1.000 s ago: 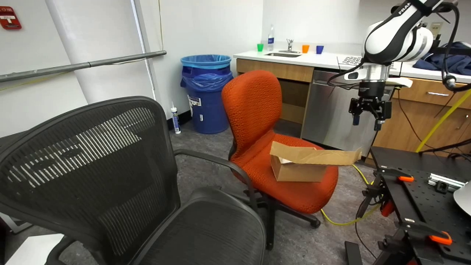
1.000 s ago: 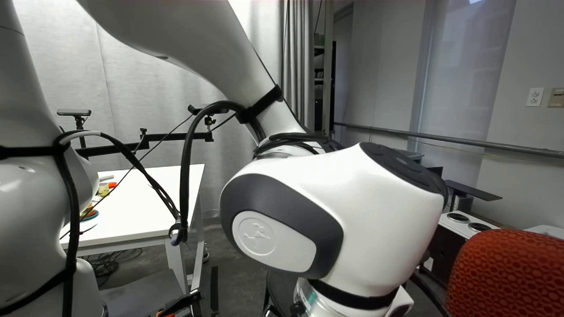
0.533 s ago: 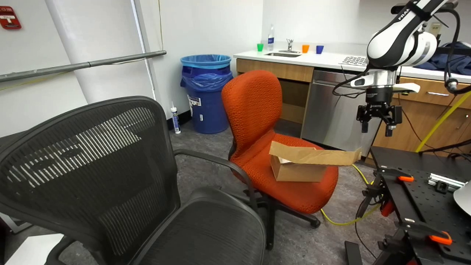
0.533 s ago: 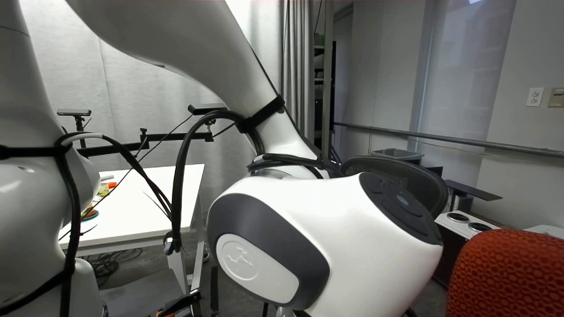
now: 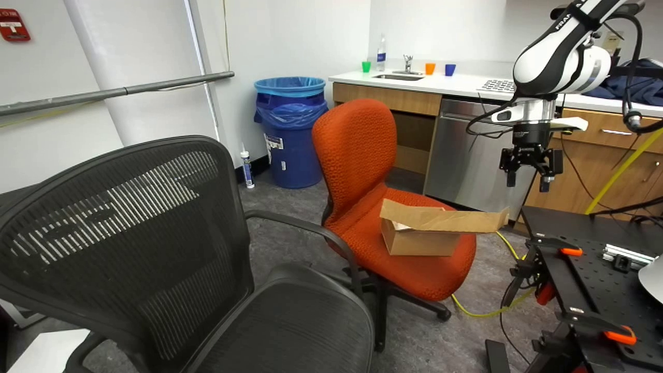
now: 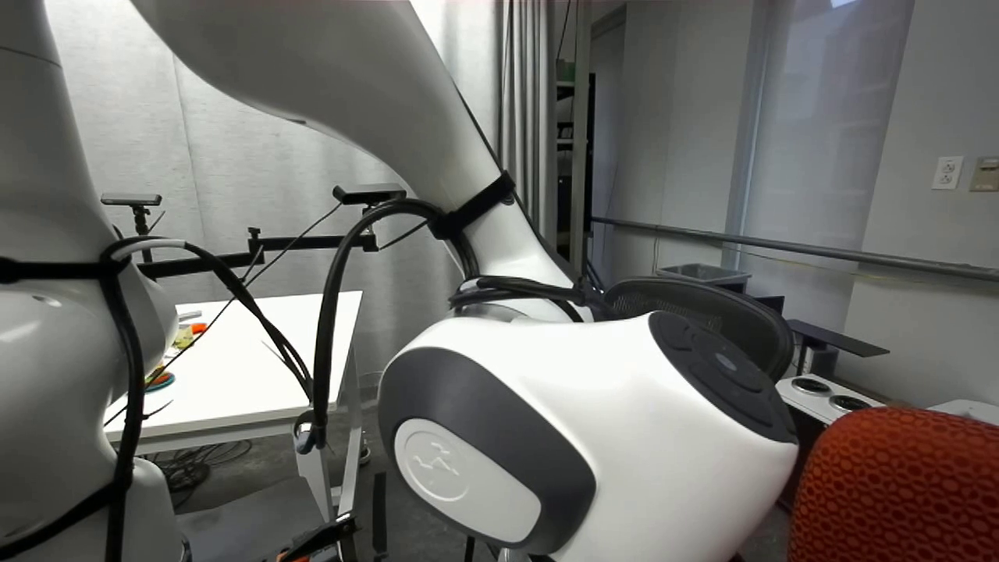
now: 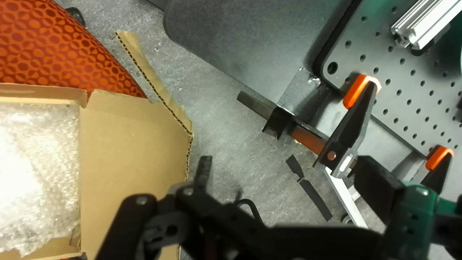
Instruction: Remove the box from the orange chair and place it on the black chair
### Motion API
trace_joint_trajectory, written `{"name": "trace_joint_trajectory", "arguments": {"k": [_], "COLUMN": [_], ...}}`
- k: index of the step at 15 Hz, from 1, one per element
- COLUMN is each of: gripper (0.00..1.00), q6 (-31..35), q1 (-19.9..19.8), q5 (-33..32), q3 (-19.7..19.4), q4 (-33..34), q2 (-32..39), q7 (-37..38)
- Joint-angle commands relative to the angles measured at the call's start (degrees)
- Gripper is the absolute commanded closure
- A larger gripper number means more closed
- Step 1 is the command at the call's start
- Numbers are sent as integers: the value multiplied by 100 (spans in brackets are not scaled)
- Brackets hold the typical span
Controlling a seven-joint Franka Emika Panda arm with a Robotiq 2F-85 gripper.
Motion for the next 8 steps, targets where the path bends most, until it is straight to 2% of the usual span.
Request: {"name": "trace_joint_trajectory", "arguments": {"k": [1,3,5,6,8], "gripper": [0,0,0,0,0], "q6": [499,1267,1884,2052,1964], "q1": [-97,-86,-74,-101,-375], "q5": [203,492,1166,1510,1923], "q3": [25,36,120,204,208], "q4": [-191,-274,-346,-373,-57], "q2": [-152,148,466,566,894], "q7": [-480,-1141,-2014,-2410,-3267]}}
